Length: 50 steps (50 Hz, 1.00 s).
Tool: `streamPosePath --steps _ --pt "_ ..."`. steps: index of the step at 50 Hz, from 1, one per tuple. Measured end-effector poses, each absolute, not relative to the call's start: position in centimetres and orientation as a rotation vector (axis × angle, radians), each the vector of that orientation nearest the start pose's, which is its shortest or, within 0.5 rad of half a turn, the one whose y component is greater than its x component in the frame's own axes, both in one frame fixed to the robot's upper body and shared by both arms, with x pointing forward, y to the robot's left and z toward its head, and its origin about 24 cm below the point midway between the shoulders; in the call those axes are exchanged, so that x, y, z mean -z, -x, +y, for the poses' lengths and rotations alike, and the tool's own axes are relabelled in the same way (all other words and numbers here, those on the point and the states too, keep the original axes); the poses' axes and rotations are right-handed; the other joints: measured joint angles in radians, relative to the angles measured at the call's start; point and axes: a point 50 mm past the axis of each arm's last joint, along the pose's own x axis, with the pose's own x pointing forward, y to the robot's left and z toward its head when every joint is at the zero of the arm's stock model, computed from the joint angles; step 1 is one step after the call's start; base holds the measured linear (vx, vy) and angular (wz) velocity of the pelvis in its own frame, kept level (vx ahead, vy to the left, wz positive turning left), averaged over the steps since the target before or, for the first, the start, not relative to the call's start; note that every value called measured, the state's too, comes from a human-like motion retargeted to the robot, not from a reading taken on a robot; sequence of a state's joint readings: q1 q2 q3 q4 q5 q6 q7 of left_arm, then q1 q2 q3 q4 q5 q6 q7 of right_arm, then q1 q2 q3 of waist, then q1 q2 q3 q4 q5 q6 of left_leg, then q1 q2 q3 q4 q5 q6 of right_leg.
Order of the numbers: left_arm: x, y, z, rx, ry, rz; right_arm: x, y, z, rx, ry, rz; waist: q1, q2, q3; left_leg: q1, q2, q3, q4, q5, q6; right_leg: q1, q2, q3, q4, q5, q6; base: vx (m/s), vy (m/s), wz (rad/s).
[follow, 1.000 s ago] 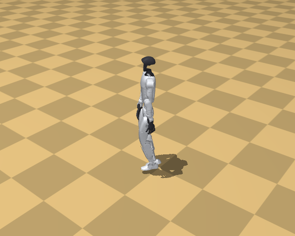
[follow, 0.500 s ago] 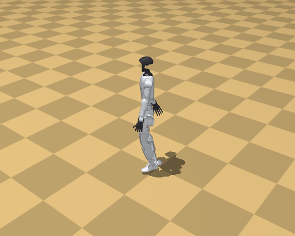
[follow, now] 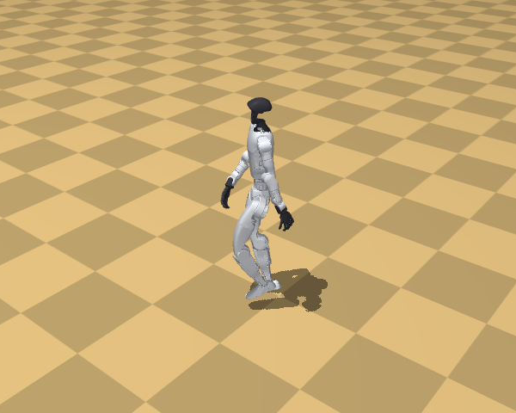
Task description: In place motions
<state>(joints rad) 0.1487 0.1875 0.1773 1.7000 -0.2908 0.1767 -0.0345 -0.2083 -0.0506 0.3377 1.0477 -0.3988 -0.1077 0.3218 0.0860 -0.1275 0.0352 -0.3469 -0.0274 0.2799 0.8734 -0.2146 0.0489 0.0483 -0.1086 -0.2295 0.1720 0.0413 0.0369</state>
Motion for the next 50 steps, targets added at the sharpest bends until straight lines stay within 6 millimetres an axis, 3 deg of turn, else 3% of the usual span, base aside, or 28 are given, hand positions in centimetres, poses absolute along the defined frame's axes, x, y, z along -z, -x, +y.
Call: streamPosePath --steps 1,2,3,5,7,8,10,12,15,17,20,22,25,27,28,29,30,32,33,35,37,38,40,41,43,45,47,50 --pt "16.4 7.9 20.7 -0.477 0.295 1.892 14.1 -16.4 -11.2 -0.793 0.499 0.893 0.004 0.015 -0.008 0.119 -0.052 -0.030 -0.221 0.069 -0.029 -0.002 0.015 -0.006 0.040 0.005 -0.005 0.44 0.17 0.12" --pt "16.8 5.8 20.4 -0.392 0.270 1.858 15.5 -13.4 -12.5 -0.780 0.483 1.014 0.005 0.033 -0.018 0.227 -0.088 -0.052 -0.419 0.060 -0.038 -0.011 0.030 -0.026 0.094 0.027 -0.012 0.38 0.19 -0.17" --pt "17.2 3.3 19.9 -0.305 0.246 1.806 16.6 -10.1 -14.0 -0.755 0.459 1.146 0.001 0.059 -0.032 0.312 -0.094 -0.058 -0.569 -0.107 -0.004 -0.036 0.044 -0.073 0.179 0.081 -0.020 0.24 0.17 0.25" --pt "17.6 -3.4 18.4 -0.137 0.230 1.637 17.7 -4.9 -17.5 -0.679 0.424 1.395 -0.064 0.115 -0.054 0.410 -0.029 0.103 -0.800 -0.181 0.083 -0.210 -0.006 -0.224 0.523 0.302 -0.048 0.07 0.13 1.34" --pt "17.0 -9.8 17.0 0.016 0.226 1.443 17.6 1.3 -21.2 -0.534 0.391 1.664 -0.236 0.144 -0.066 0.357 -0.074 -0.170 -0.840 -0.122 0.084 -0.472 -0.060 -0.160 0.837 0.407 -0.071 0.02 0.21 2.16" --pt "15.8 -14.1 16.9 0.091 0.222 1.321 17.1 3.4 -22.8 -0.431 0.377 1.778 -0.258 0.145 -0.039 0.333 -0.080 -0.145 -0.833 -0.108 0.089 -0.573 -0.082 -0.110 0.970 0.334 -0.093 -0.35 0.24 0.95" --pt "12.4 -21.6 16.8 0.247 0.132 1.095 15.8 7.3 -24.2 -0.193 0.214 1.976 -0.341 0.184 0.050 0.305 -0.038 -0.159 -0.810 -0.086 0.099 -0.713 -0.079 -0.100 1.148 0.271 -0.085 -0.64 0.09 1.25" --pt "8.8 -27.0 16.0 0.300 -0.011 0.918 14.5 10.9 -25.0 0.086 -0.019 2.090 -0.392 0.213 0.109 0.291 0.003 -0.183 -0.798 -0.076 0.095 -0.832 -0.044 -0.095 1.270 0.222 -0.057 -0.43 0.07 1.33" --pt "4.3 -31.8 14.5 0.290 -0.152 0.657 13.1 15.2 -24.8 0.482 -0.239 2.086 -0.390 0.235 0.123 0.270 0.021 -0.174 -0.803 -0.064 0.101 -0.978 -0.009 -0.076 1.380 0.166 -0.054 -0.04 -0.01 0.25" --pt "2.8 -32.7 15.1 0.276 -0.187 0.539 12.1 17.5 -25.4 0.637 -0.209 2.049 -0.412 0.227 0.092 0.275 0.017 -0.152 -0.815 -0.066 0.101 -0.988 -0.061 -0.098 1.393 0.128 -0.091 0.36 -0.14 0.19" --pt "4.0 -31.3 14.6 0.289 -0.211 0.527 10.3 20.9 -25.4 0.748 -0.145 2.117 -0.382 0.216 -0.003 0.275 0.004 -0.160 -0.827 -0.075 0.098 -0.931 -0.055 -0.087 1.303 0.100 -0.090 0.37 -0.17 -0.23" --pt "5.9 -29.5 14.3 0.290 -0.198 0.600 10.4 20.9 -25.0 0.705 -0.122 2.152 -0.322 0.197 -0.011 0.309 -0.001 -0.138 -0.833 -0.088 0.090 -0.795 -0.005 -0.053 1.147 0.098 -0.073 0.10 -0.08 -0.98" --pt "9.8 -25.3 14.6 0.260 -0.133 0.793 12.0 18.1 -24.9 0.527 -0.061 2.121 -0.263 0.180 -0.004 0.366 -0.003 -0.078 -0.835 -0.120 0.078 -0.529 0.088 -0.003 0.811 0.121 -0.052 0.05 -0.01 -1.00" --pt "13.2 -20.3 15.1 0.251 -0.081 0.987 13.4 15.0 -24.9 0.373 0.016 2.072 -0.254 0.175 -0.022 0.375 -0.020 -0.074 -0.800 -0.146 0.081 -0.313 0.120 0.021 0.486 0.180 0.000 0.16 0.01 -0.30" --pt "14.8 -17.2 15.5 0.241 -0.060 1.095 14.1 13.2 -24.9 0.290 0.070 2.042 -0.270 0.167 -0.026 0.374 -0.039 -0.094 -0.763 -0.158 0.085 -0.196 0.112 -0.002 0.307 0.238 0.033 0.23 0.03 0.26" --pt "16.1 -13.7 15.9 0.227 -0.044 1.211 14.8 11.3 -24.7 0.200 0.129 2.006 -0.283 0.155 -0.033 0.368 -0.059 -0.101 -0.713 -0.161 0.089 -0.103 0.101 -0.035 0.169 0.146 0.047 0.25 0.03 0.42" --pt "17.1 -10.0 16.3 0.213 -0.029 1.330 15.4 9.3 -24.3 0.108 0.191 1.965 -0.293 0.142 -0.040 0.359 -0.078 -0.101 -0.655 -0.158 0.092 -0.021 0.089 -0.073 0.052 -0.022 0.050 0.13 -0.01 -0.40" --pt "17.9 -3.5 17.6 0.170 -0.032 1.578 16.9 3.6 -22.7 -0.103 0.273 1.823 -0.203 0.100 -0.050 0.236 -0.026 0.053 -0.359 -0.032 0.062 0.032 0.037 -0.142 -0.078 0.017 0.029 -0.16 -0.07 -1.48" --pt "17.8 -1.1 18.3 0.139 -0.048 1.688 17.5 -0.3 -21.4 -0.214 0.291 1.711 -0.142 0.104 -0.044 0.083 0.070 0.085 -0.118 0.073 0.043 0.027 0.032 -0.059 -0.117 0.036 0.071 -0.41 -0.18 -1.39" --pt "17.2 4.0 19.7 0.009 -0.082 1.880 17.3 -7.9 -18.7 -0.413 0.341 1.432 -0.048 0.101 -0.025 -0.240 0.059 -0.056 0.228 0.193 0.075 -0.015 0.037 0.031 -0.155 0.082 0.099 -0.42 -0.32 -1.07" --pt "16.3 8.3 20.7 -0.142 0.005 1.986 15.1 -15.5 -16.1 -0.607 0.482 1.116 0.104 0.017 0.018 -0.395 0.110 0.096 0.481 0.063 0.152 -0.059 -0.016 0.080 -0.141 0.106 0.078 -0.32 -0.34 -1.78" --pt "15.8 9.9 21.1 -0.181 0.073 2.028 13.3 -19.2 -15.3 -0.665 0.569 0.966 0.115 0.012 0.040 -0.480 0.129 0.104 0.583 0.025 0.186 -0.065 -0.014 0.056 -0.137 0.106 0.060 -0.30 -0.26 -0.78" --pt "15.1 12.0 20.8 -0.244 0.209 2.077 9.8 -24.4 -14.0 -0.695 0.713 0.728 0.159 0.000 0.086 -0.599 0.178 0.120 0.738 -0.063 0.212 -0.083 -0.001 0.102 -0.114 0.100 0.022 -0.23 -0.28 -0.59" --pt "14.9 12.8 20.7 -0.288 0.248 2.078 8.6 -25.7 -13.1 -0.682 0.735 0.650 0.173 -0.007 0.100 -0.650 0.189 0.120 0.797 -0.092 0.213 -0.088 0.004 0.113 -0.107 0.102 0.002 -0.10 -0.22 -0.77" --pt "14.6 14.1 20.3 -0.382 0.314 2.064 6.7 -27.6 -11.1 -0.669 0.714 0.524 0.180 -0.020 0.114 -0.725 0.191 0.129 0.865 -0.120 0.213 -0.101 -0.001 0.134 -0.094 0.105 -0.021 0.03 -0.07 -0.41" --pt "14.1 15.6 20.0 -0.475 0.360 2.064 6.0 -27.8 -9.3 -0.687 0.628 0.467 0.186 -0.038 0.103 -0.736 0.184 0.176 0.860 -0.124 0.213 -0.120 -0.024 0.163 -0.080 0.104 -0.020 0.17 0.12 -0.20" --pt "13.7 16.6 20.2 -0.548 0.370 2.081 6.3 -27.2 -8.4 -0.712 0.553 0.481 0.178 -0.042 0.079 -0.702 0.183 0.196 0.822 -0.117 0.212 -0.122 -0.035 0.170 -0.074 0.097 -0.008 0.21 0.19 0.30" --pt "13.8 15.9 21.1 -0.581 0.345 2.075 7.9 -25.6 -8.6 -0.722 0.530 0.573 0.131 -0.026 0.055 -0.568 0.203 0.174 0.723 -0.130 0.211 -0.085 -0.026 0.129 -0.092 0.084 0.010 0.17 0.11 0.84"
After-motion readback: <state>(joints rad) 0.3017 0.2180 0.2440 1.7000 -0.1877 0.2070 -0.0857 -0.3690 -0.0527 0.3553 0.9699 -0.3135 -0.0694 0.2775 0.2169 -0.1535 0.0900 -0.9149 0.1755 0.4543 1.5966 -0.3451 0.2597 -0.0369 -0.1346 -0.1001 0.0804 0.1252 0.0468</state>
